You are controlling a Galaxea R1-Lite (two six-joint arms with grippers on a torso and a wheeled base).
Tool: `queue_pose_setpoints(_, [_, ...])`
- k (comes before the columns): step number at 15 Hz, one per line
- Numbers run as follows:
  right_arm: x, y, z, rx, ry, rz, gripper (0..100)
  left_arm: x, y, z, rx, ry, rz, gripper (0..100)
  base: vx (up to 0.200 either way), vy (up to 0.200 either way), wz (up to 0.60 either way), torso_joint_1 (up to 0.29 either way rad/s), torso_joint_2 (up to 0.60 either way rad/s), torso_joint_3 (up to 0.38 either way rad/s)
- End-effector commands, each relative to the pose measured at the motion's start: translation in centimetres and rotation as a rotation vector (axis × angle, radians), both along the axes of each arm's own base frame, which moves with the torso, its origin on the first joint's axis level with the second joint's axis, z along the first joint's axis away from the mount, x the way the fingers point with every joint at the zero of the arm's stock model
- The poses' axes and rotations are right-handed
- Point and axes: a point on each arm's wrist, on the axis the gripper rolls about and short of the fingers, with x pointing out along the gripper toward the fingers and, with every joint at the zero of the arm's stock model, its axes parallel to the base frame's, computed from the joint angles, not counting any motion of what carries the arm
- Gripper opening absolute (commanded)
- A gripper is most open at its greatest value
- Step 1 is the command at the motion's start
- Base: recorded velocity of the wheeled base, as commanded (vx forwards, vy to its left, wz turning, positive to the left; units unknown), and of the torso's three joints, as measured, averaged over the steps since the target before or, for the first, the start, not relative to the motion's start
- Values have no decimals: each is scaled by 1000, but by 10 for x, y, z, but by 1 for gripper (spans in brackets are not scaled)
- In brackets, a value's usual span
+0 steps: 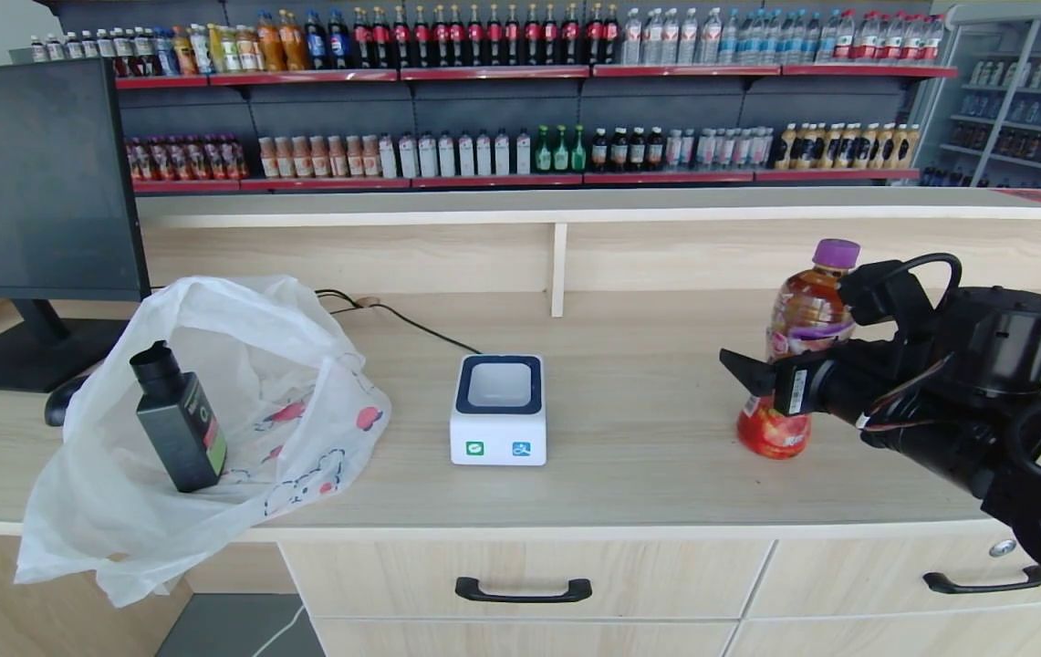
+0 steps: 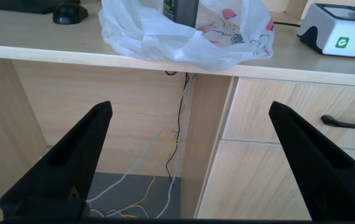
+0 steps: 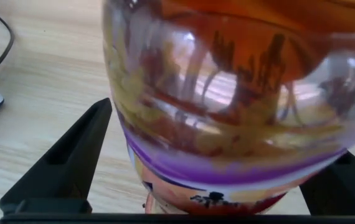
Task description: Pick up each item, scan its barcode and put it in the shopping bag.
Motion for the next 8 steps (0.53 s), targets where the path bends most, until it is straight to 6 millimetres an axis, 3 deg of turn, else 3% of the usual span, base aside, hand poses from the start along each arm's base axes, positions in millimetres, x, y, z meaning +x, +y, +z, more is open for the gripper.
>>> queue_pose_setpoints(1, [1, 0, 0, 2, -1, 0, 0, 0, 0, 0, 0, 0, 0, 100, 0, 0, 0, 0, 0, 0])
queue_pose_setpoints(8, [-8, -6, 3, 3, -6, -13, 0, 0, 0, 0, 0, 0, 0, 100, 0, 0, 0, 0, 0, 0])
